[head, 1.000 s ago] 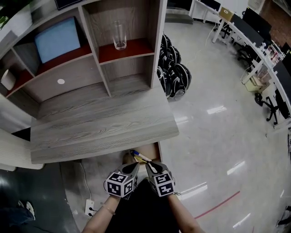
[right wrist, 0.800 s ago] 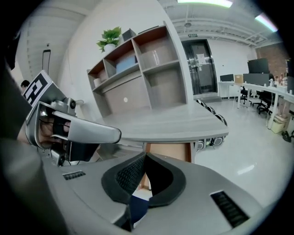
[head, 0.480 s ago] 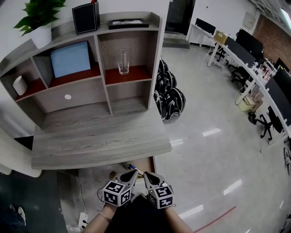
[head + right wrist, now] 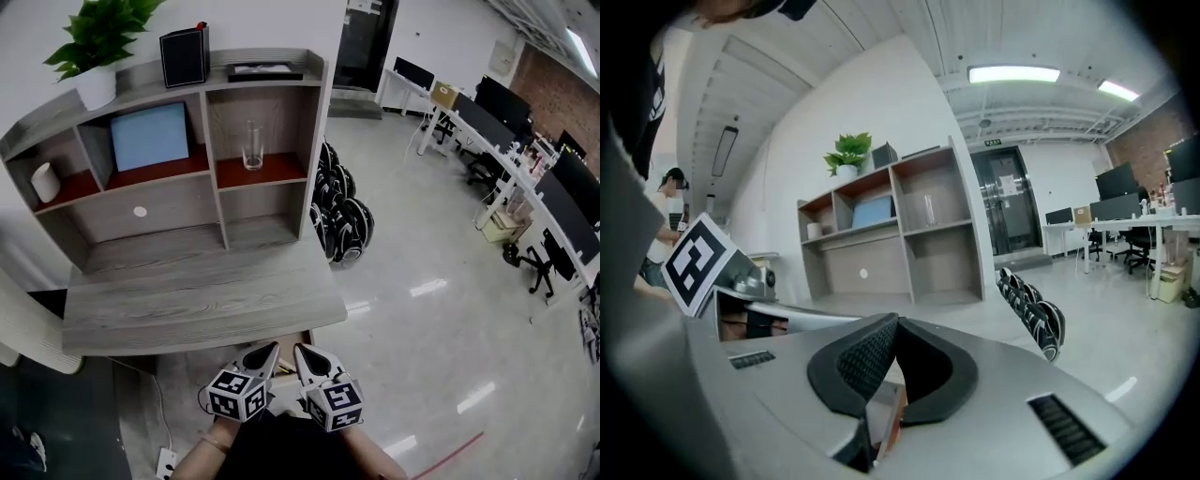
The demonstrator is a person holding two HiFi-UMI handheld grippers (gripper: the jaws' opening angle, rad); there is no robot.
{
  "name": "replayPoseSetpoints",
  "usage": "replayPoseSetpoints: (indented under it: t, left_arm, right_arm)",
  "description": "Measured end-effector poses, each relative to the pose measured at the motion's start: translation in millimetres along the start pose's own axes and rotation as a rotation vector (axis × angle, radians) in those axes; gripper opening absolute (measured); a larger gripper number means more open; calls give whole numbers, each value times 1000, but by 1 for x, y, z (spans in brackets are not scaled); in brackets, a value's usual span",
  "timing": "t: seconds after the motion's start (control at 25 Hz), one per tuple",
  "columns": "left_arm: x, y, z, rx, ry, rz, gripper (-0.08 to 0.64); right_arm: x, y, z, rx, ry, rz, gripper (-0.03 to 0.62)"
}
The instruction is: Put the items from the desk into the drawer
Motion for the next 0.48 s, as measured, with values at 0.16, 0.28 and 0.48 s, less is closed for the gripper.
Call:
replayPoseSetpoints:
  t: [0.16, 0.28, 0.48]
  left_arm:
    - [-2, -8, 2, -20, 8, 31, 26]
    - [-3, -5, 4, -25, 16, 23, 26]
    - [0, 0, 5, -24, 17, 10, 26]
  right_arm:
    - [3, -3, -4, 17, -17, 31, -5]
    - [6, -1, -2, 15, -9, 29, -5]
    - [9, -3, 5, -1, 30, 29, -5]
Point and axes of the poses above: the fingertips, and each gripper's own axes: x backward along the fingers, z to its right, y out of its underside, the point moved 10 cm from there along x, backward along the fingers, and after that the axes turned 10 degrees about y, right-handed, at the moved point
